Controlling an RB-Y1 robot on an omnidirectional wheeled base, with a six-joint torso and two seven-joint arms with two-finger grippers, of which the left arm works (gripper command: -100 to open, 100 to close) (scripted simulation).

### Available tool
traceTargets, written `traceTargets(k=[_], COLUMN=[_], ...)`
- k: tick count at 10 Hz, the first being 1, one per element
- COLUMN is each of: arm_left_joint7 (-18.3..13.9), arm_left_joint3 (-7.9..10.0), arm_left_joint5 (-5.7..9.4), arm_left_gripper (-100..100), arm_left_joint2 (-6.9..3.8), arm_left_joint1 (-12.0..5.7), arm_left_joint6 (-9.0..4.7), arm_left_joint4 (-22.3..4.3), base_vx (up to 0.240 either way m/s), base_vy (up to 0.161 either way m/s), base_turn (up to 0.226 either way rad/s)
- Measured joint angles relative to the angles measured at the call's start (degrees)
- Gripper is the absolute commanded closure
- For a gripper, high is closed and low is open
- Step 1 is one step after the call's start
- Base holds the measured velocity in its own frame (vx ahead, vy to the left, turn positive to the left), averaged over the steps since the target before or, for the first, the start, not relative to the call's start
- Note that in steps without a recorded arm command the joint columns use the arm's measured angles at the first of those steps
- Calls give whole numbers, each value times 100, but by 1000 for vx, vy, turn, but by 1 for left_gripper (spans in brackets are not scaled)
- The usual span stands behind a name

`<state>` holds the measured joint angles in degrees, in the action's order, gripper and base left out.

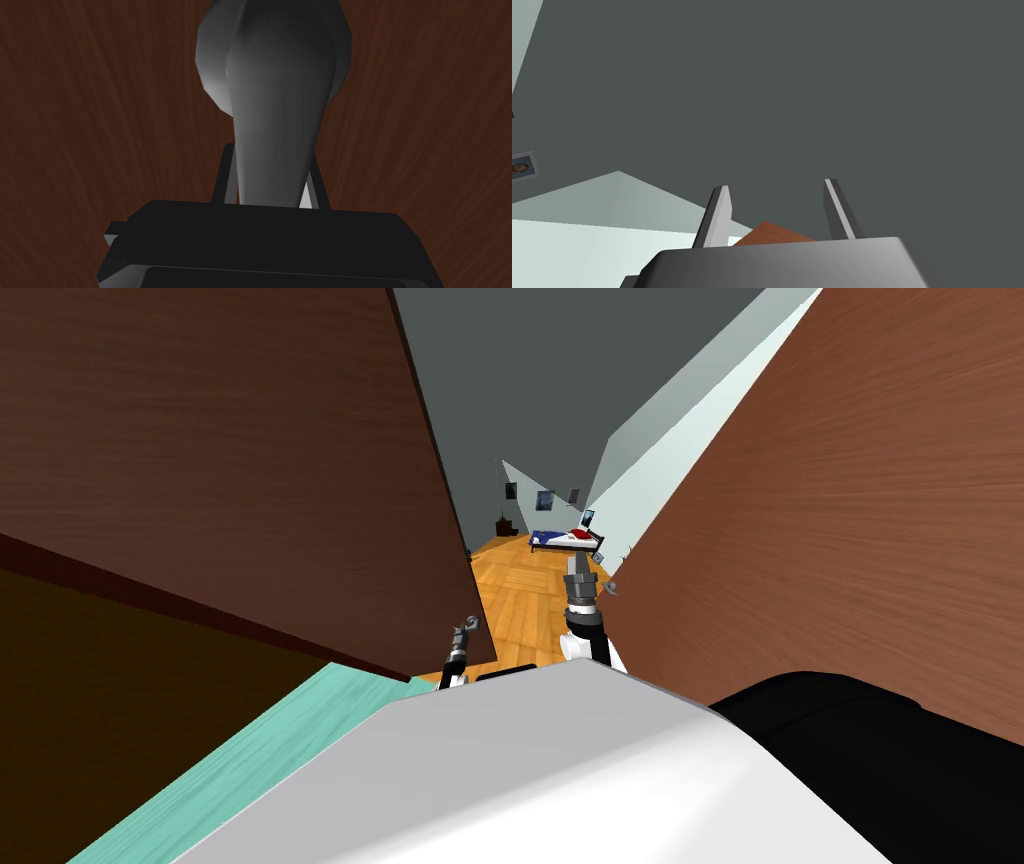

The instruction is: Push the door open

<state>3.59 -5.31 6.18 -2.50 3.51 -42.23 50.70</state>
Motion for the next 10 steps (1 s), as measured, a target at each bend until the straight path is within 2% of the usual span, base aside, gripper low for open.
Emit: traceTargets(k=[2,6,10], arm_left_joint7=[58,123,144], arm_left_joint3=[176,436,532], arm_left_joint5=[61,151,201], arm_left_gripper=[100,100,100], arm_left_joint2=[40,114,50], arm_left_joint1=[-10,-62,-16], arm_left_joint6=[48,5,21], arm_left_joint4=[39,-31,-39], base_vx=[190,150,172], base_vy=[-120,-72,-34], base_turn=[76,47,36])
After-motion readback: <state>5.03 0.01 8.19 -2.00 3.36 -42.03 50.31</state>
